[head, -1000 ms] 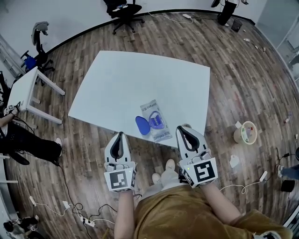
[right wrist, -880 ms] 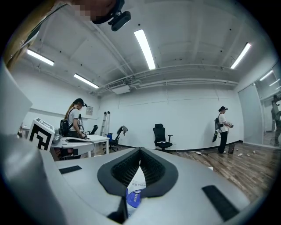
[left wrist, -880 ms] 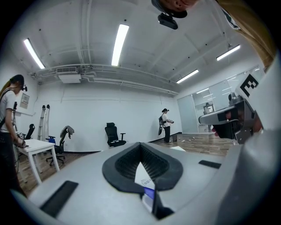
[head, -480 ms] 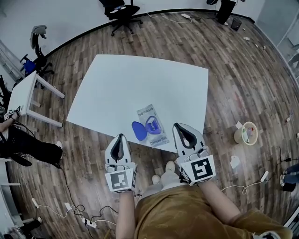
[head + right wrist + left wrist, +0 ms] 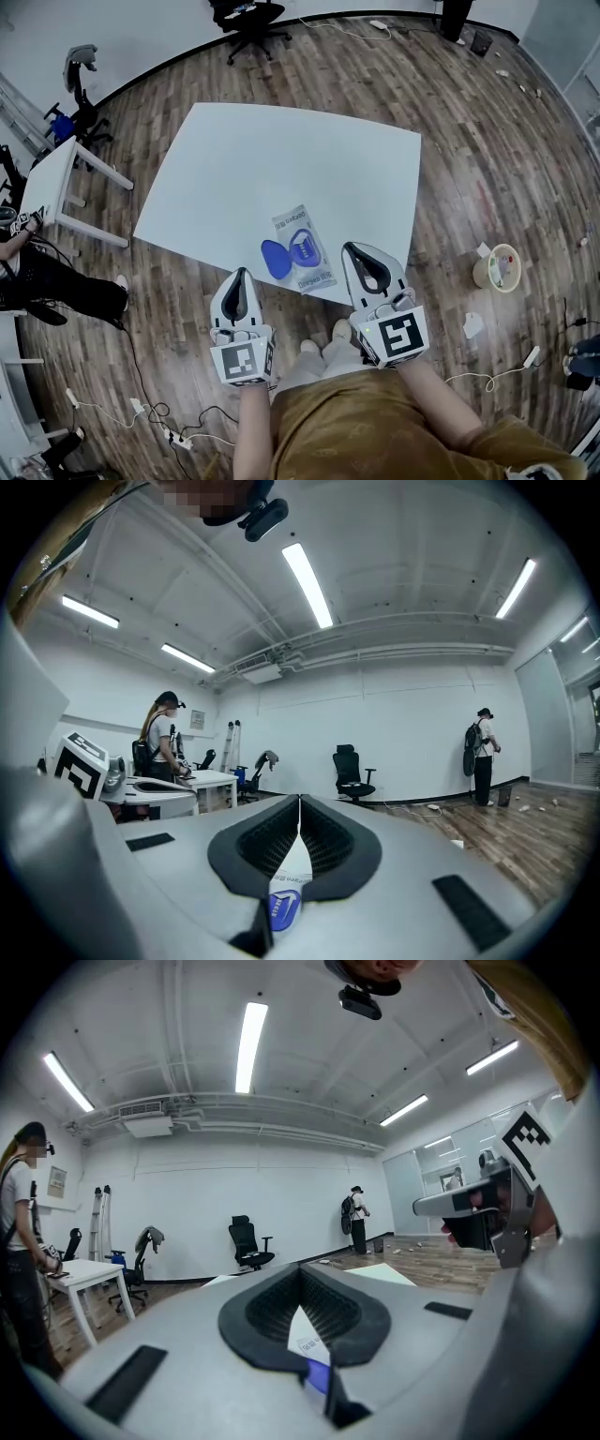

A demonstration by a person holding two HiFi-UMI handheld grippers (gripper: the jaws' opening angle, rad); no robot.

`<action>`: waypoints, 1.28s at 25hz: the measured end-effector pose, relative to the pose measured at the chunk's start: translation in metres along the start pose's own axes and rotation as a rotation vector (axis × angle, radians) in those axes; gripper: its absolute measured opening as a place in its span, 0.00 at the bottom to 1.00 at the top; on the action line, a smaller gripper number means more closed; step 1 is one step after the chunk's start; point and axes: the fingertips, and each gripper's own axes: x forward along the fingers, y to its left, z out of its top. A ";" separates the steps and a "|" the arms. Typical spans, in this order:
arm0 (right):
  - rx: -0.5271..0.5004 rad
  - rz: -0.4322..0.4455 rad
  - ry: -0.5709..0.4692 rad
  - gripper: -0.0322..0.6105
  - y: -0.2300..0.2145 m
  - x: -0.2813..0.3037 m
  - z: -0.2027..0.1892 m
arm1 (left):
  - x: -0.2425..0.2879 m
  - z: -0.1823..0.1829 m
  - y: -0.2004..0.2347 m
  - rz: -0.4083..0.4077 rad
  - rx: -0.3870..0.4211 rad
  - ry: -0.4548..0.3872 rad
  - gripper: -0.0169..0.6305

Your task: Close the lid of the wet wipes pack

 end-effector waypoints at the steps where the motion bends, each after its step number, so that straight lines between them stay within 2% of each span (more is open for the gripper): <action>1: 0.003 0.011 0.006 0.06 0.003 0.001 -0.002 | 0.000 -0.001 0.001 0.003 -0.001 0.004 0.02; 5: -0.004 0.075 0.049 0.06 0.015 0.008 -0.011 | 0.000 0.000 0.004 0.013 -0.002 0.010 0.02; 13: -0.022 0.116 0.117 0.06 0.033 0.027 -0.032 | 0.006 -0.010 0.015 0.003 -0.010 0.027 0.02; 21: -0.008 0.105 0.187 0.06 0.039 0.043 -0.056 | 0.026 -0.036 0.022 -0.045 -0.012 0.078 0.02; 28: -0.007 0.065 0.198 0.06 0.032 0.056 -0.065 | 0.043 -0.072 0.034 -0.066 -0.017 0.152 0.02; 32: 0.019 0.070 0.200 0.06 0.027 0.063 -0.071 | 0.054 -0.090 0.034 -0.087 -0.022 0.185 0.02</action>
